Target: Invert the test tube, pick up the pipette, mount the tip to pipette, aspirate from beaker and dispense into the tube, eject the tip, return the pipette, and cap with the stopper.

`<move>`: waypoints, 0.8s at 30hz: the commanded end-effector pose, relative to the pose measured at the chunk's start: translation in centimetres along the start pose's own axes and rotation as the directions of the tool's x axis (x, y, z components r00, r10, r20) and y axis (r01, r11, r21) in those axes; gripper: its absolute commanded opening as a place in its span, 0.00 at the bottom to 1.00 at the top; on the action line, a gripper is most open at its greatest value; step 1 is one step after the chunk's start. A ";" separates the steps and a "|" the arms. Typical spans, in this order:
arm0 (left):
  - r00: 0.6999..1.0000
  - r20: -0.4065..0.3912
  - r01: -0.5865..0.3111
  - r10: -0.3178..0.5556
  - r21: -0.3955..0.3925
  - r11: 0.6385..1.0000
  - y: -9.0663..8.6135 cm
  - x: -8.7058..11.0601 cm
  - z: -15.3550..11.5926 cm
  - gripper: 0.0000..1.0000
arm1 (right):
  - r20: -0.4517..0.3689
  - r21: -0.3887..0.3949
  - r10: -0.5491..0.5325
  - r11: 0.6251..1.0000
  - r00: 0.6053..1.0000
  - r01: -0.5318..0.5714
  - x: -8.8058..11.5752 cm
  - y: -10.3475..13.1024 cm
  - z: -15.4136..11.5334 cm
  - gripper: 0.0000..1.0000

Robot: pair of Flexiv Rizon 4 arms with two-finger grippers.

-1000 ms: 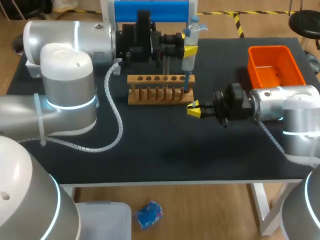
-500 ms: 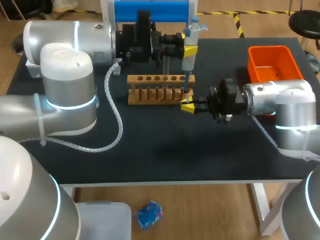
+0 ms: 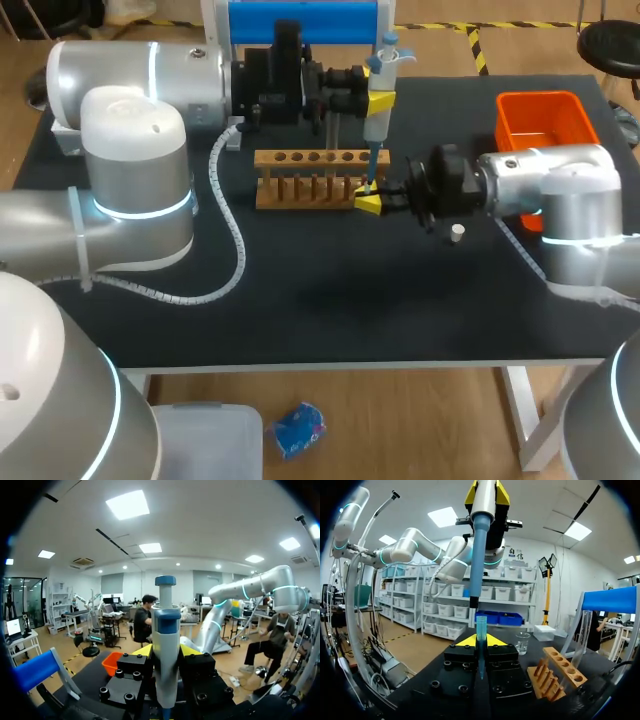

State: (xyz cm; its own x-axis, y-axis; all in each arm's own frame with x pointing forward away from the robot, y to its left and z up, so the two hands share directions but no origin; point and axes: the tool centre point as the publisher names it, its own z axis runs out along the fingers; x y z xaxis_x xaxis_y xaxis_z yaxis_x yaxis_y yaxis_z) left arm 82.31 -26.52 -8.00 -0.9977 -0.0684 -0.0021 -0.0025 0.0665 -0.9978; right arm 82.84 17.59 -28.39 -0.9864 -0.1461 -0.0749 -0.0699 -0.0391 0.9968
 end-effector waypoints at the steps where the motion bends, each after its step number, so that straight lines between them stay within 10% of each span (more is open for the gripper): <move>1: 1.000 -0.001 -0.001 0.001 0.003 1.000 0.0 -0.1 0.0 0.00 | -0.009 -0.001 0.000 1.000 1.000 0.000 -0.3 -0.1 0.1 0.00; 24: 1.000 -0.001 -0.001 0.001 0.003 1.000 0.0 -0.1 0.0 0.00 | -0.015 0.003 -0.028 1.000 0.999 0.028 -0.2 1.0 0.2 0.00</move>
State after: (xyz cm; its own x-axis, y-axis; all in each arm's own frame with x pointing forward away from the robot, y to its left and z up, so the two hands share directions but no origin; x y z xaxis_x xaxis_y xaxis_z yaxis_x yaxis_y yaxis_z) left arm 82.31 -26.52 -8.00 -0.9977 -0.0684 -0.0020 -0.0025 0.0665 -0.9978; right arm 83.08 17.86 -27.45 -0.9817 -0.1600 -0.1031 -0.0976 -0.0422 0.9943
